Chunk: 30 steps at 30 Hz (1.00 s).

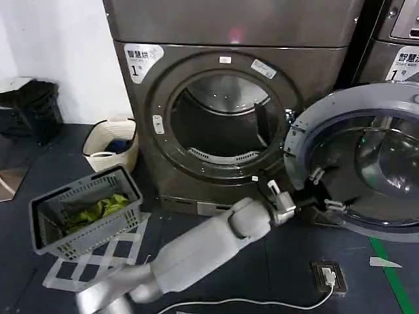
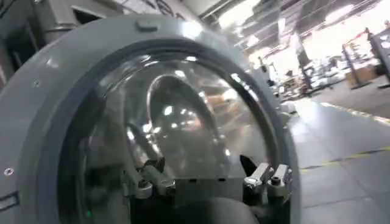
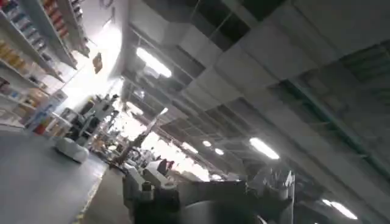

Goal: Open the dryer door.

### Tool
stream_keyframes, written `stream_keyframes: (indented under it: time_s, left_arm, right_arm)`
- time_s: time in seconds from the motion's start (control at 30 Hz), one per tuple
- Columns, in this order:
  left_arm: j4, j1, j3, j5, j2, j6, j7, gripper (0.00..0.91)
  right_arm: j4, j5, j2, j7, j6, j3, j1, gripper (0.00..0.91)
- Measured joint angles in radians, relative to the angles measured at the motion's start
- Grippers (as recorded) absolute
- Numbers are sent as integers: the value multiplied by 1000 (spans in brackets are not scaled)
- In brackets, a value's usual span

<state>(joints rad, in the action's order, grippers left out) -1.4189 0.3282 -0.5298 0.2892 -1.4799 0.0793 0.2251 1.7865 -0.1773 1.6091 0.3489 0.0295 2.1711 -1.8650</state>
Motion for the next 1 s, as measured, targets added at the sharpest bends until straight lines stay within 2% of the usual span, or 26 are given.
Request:
stream_keyframes:
  time_s: [0.07,0.17,0.27,0.5,0.67,0.8,1.0]
  left_arm:
    - [-44,18,4,2,37,8,21,907]
    - [-120,45,18,12,107,6,36,907]
    - [-213,80,36,14,183,-24,35,907]
    - [-496,195,126,151,406,-193,-14,907]
    - [-697,351,311,202,614,-324,-83,907]
    - [-806,540,514,313,768,-427,-198,907]
    - [-912,721,791,640,823,-658,-506,907]
  right_arm:
    - [4,-2,0,-5,1,-13,2,907]
    - [-2,-5,0,-23,41,-46,0,907]
    - [-3,-30,0,-30,42,-78,1,907]
    - [-21,-68,0,-42,4,-102,-3,907]
    - [-54,-92,-26,-61,-5,-108,1,907]
    - [-62,-90,-78,-80,-6,-132,16,907]
    - [-87,-91,-123,-86,-9,-177,39,907]
